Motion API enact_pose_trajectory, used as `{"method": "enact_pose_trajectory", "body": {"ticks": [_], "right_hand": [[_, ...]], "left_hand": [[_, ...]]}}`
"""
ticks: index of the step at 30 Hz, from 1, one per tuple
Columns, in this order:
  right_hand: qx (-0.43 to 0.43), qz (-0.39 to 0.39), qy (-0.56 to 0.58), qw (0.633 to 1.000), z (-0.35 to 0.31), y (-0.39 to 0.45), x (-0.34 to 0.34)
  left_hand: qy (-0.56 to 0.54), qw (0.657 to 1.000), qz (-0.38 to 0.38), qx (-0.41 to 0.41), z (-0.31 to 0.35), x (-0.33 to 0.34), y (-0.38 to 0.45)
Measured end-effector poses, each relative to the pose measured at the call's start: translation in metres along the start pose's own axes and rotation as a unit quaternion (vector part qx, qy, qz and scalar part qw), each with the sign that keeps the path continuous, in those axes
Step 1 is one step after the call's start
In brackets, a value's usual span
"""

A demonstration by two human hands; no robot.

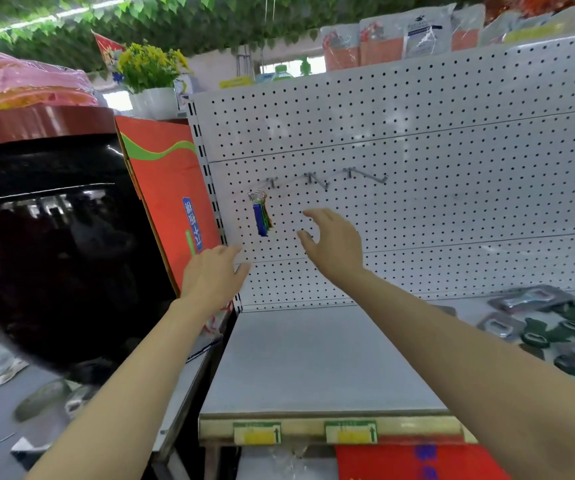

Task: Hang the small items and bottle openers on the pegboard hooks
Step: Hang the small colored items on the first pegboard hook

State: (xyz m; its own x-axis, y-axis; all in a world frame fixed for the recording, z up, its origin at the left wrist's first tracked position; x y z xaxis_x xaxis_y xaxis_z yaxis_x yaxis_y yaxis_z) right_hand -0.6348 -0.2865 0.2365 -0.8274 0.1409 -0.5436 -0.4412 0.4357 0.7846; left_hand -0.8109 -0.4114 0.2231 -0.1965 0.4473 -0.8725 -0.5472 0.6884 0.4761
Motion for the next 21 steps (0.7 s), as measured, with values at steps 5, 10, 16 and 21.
{"method": "enact_pose_trajectory", "body": {"ticks": [5, 10, 16, 21], "right_hand": [[-0.019, -0.015, -0.069, 0.997, 0.025, -0.031, -0.025], [0.001, -0.007, -0.116, 0.993, 0.064, -0.061, -0.063], [0.029, -0.014, -0.174, 0.984, 0.125, -0.099, -0.124], [0.060, -0.026, -0.226, 0.972, 0.192, -0.140, -0.193]], "left_hand": [[0.012, 0.998, 0.015, 0.061, 0.034, 0.012, -0.035], [-0.031, 0.990, 0.000, 0.135, 0.110, 0.013, -0.058], [-0.071, 0.979, -0.001, 0.189, 0.227, 0.011, -0.069], [-0.090, 0.968, -0.029, 0.233, 0.334, 0.025, -0.082]]}}
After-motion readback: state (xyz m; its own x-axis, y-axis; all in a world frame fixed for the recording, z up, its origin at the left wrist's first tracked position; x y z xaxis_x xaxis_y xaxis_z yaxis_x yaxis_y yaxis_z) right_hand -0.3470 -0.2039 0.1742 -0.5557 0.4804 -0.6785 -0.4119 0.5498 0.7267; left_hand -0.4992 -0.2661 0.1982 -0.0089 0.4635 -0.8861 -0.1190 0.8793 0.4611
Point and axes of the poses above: each hand's wrist, its own y-axis towards the middle knuckle, its own x-axis out of the palm, z = x × y, the point moved 5 cm from there along y, towards the middle knuckle, and after that the axes turned 12 degrees about -x, right-handed, at the moved point
